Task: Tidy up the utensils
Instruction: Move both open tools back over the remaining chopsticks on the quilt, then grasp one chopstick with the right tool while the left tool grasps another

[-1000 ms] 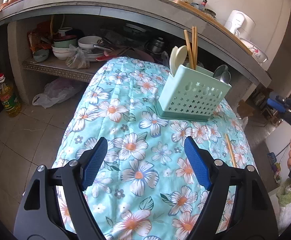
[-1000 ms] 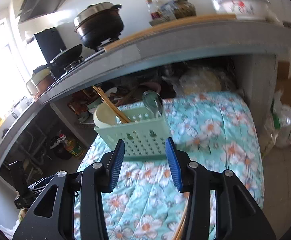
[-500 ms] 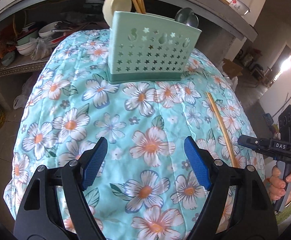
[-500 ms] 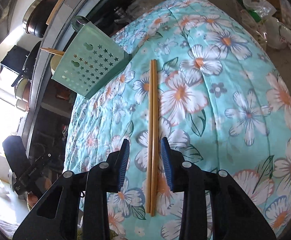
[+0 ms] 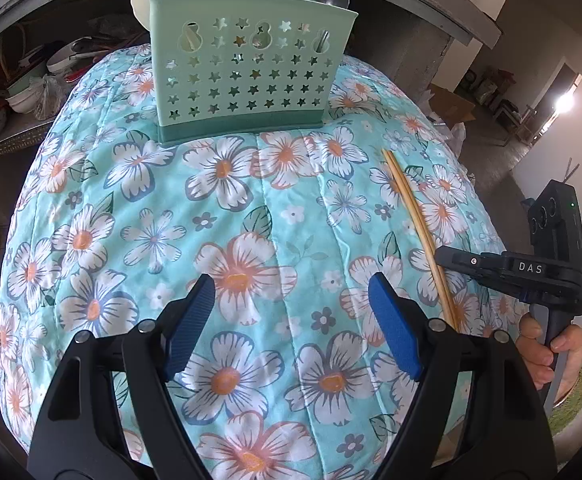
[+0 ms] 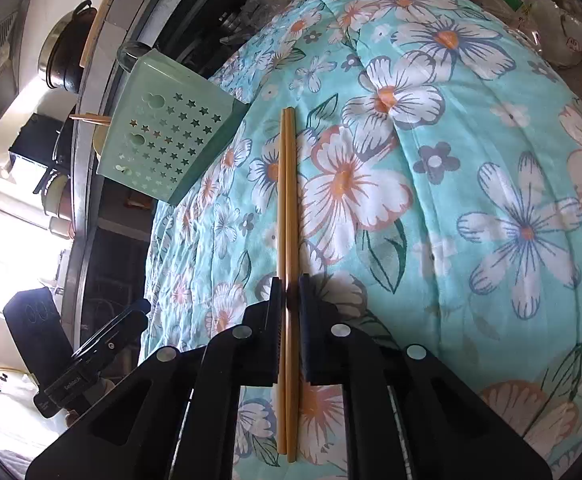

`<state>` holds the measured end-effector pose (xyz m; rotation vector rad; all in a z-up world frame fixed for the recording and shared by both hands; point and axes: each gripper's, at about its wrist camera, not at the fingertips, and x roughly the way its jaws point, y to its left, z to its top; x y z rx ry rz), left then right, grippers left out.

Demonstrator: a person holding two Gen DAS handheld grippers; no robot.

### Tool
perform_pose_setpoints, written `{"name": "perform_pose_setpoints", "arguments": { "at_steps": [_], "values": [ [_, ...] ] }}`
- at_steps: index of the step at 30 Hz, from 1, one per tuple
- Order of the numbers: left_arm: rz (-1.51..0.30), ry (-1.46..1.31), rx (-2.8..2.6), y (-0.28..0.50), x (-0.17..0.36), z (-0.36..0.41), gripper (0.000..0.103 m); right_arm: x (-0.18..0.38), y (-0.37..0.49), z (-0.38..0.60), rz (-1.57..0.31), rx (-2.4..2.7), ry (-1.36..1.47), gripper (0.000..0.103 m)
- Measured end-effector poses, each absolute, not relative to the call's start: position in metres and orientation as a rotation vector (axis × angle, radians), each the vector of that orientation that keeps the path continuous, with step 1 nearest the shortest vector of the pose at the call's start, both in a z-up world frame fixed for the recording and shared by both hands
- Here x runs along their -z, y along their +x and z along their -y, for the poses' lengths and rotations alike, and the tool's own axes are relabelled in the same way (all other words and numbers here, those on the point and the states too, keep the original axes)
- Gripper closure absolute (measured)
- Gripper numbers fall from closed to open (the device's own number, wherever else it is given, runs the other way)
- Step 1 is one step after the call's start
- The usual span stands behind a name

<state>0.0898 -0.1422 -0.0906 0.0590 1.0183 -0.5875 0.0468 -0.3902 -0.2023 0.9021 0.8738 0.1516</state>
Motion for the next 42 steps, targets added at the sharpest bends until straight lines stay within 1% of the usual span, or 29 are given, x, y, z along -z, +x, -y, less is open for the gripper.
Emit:
{"name": "perform_pose_setpoints", "arguments": {
  "at_steps": [14,19,21,22,24,25,27,29,35,36,38,39,40,42],
  "values": [
    [-1.062,0.046,0.681,0.094,0.096,0.179,0.028,0.200,0.036,0.406,-0.805,-0.160,0.936,0.097],
    [-1.109,0.044,0.805,0.095,0.103,0.214,0.039,0.197,0.023,0.418,-0.788,-0.114,0.932,0.098],
    [-1.154,0.038,0.844,0.098,0.110,0.231,0.049,0.200,0.019,0.423,-0.790,-0.096,0.940,0.099],
    [-1.170,0.038,0.861,0.098,0.114,0.238,0.050,0.202,0.017,0.424,-0.792,-0.092,0.946,0.099],
    [-1.191,0.057,0.883,0.097,0.121,0.253,0.060,0.205,0.014,0.427,-0.796,-0.084,0.958,0.099],
    [-1.201,0.077,0.886,0.095,0.125,0.260,0.062,0.207,0.013,0.428,-0.799,-0.083,0.962,0.099],
    [-1.214,0.127,0.875,0.094,0.131,0.273,0.071,0.208,0.012,0.428,-0.801,-0.082,0.965,0.099],
    [-1.207,0.160,0.872,0.092,0.133,0.280,0.072,0.206,0.011,0.427,-0.801,-0.083,0.955,0.099],
    [-1.211,0.163,0.853,0.094,0.134,0.287,0.091,0.194,0.011,0.425,-0.799,-0.076,0.897,0.097],
    [-1.214,0.153,0.851,0.096,0.134,0.286,0.093,0.191,0.012,0.424,-0.802,-0.078,0.884,0.097],
    [-1.216,0.136,0.845,0.096,0.134,0.282,0.094,0.186,0.016,0.421,-0.811,-0.082,0.853,0.094],
    [-1.218,0.127,0.841,0.097,0.134,0.281,0.094,0.185,0.019,0.418,-0.817,-0.081,0.838,0.087],
    [-1.222,0.115,0.837,0.097,0.134,0.278,0.095,0.182,0.022,0.416,-0.823,-0.077,0.813,0.082],
    [-1.229,0.084,0.827,0.099,0.133,0.271,0.096,0.179,0.029,0.410,-0.836,-0.071,0.768,0.080]
  ]
}}
